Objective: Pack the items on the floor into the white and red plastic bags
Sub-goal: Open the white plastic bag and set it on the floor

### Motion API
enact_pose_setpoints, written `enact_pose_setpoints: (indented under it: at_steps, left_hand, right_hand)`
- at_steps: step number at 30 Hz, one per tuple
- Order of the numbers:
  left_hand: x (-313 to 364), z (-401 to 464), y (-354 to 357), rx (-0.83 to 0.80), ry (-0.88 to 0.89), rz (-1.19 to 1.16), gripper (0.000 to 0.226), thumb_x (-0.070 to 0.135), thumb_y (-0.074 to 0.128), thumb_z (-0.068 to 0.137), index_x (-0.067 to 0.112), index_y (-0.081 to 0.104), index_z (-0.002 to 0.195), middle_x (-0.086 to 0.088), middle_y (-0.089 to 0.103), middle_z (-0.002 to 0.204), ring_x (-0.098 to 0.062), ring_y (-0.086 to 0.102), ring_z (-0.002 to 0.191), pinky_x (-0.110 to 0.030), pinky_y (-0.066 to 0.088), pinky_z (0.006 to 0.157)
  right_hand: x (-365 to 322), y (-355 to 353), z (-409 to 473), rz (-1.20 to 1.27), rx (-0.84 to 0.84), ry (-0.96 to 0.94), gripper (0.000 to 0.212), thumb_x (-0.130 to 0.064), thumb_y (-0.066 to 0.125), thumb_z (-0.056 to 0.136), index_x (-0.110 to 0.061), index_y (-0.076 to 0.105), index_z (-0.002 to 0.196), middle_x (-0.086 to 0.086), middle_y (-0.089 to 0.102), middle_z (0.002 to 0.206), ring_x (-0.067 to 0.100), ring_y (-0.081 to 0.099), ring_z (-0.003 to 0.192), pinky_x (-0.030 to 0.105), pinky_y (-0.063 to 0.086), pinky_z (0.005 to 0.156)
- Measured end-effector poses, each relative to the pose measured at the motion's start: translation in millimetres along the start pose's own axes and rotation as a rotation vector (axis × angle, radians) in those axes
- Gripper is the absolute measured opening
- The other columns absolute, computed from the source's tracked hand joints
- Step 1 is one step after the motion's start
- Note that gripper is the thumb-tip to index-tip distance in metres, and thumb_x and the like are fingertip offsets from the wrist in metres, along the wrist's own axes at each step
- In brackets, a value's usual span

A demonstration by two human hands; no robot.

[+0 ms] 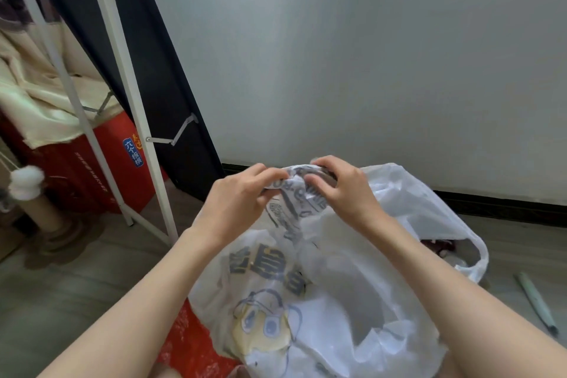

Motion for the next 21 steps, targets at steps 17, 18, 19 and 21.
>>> enact_pose_setpoints:
  at_steps: [17, 18, 19, 21]
  left_hand:
    - [-141.9, -96.5, 28.5, 0.060, -0.622, -0.507, 0.020, 0.007, 0.067, 0.081, 0.023, 0.067, 0.092, 0.008, 0.067, 0.093, 0.002, 0.060, 0.082, -0.005, 0.041, 0.068]
    - [-148.6, -105.8, 32.4, 0.052, -0.639, -0.494, 0.019, 0.007, 0.067, 0.081, 0.022, 0.068, 0.093, 0.010, 0.066, 0.092, 0.006, 0.059, 0.081, -0.004, 0.040, 0.067]
    - [-156.9, -116.3, 36.2, 0.042, -0.658, -0.471, 0.019, 0.006, 0.067, 0.081, 0.020, 0.068, 0.093, 0.012, 0.066, 0.092, 0.008, 0.058, 0.080, -0.003, 0.040, 0.067]
    - [-179.6, -141.6, 40.6, 0.031, -0.705, -0.382, 0.022, 0.005, 0.065, 0.081, 0.020, 0.067, 0.097, 0.013, 0.065, 0.093, 0.006, 0.058, 0.085, -0.005, 0.040, 0.071]
  right_hand:
    - [53.1, 150.9, -29.0, -0.404, -0.276, 0.174, 0.081, -0.040, 0.057, 0.085, -0.012, 0.013, 0.146, 0.006, 0.007, 0.156, 0.021, 0.003, 0.145, 0.050, 0.009, 0.114]
    - [59.7, 159.0, -31.5, -0.350, -0.243, 0.197, 0.068, -0.024, 0.056, 0.087, -0.010, 0.022, 0.143, 0.009, 0.014, 0.155, 0.023, 0.010, 0.143, 0.047, 0.016, 0.114]
    - [67.3, 164.2, -33.3, -0.295, -0.205, 0.223, 0.057, -0.009, 0.054, 0.085, -0.006, 0.032, 0.138, 0.013, 0.022, 0.152, 0.027, 0.018, 0.141, 0.042, 0.024, 0.112]
    - [84.2, 175.5, -36.9, -0.189, -0.206, 0.287, 0.045, 0.006, 0.048, 0.080, -0.003, 0.051, 0.124, 0.017, 0.039, 0.141, 0.030, 0.035, 0.132, 0.030, 0.031, 0.102]
Point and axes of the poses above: each hand's wrist, its own z-axis towards the middle knuckle, its own y-axis out of the palm, x = y × z, the point moved 10 cm from there along z, towards the middle knuckle
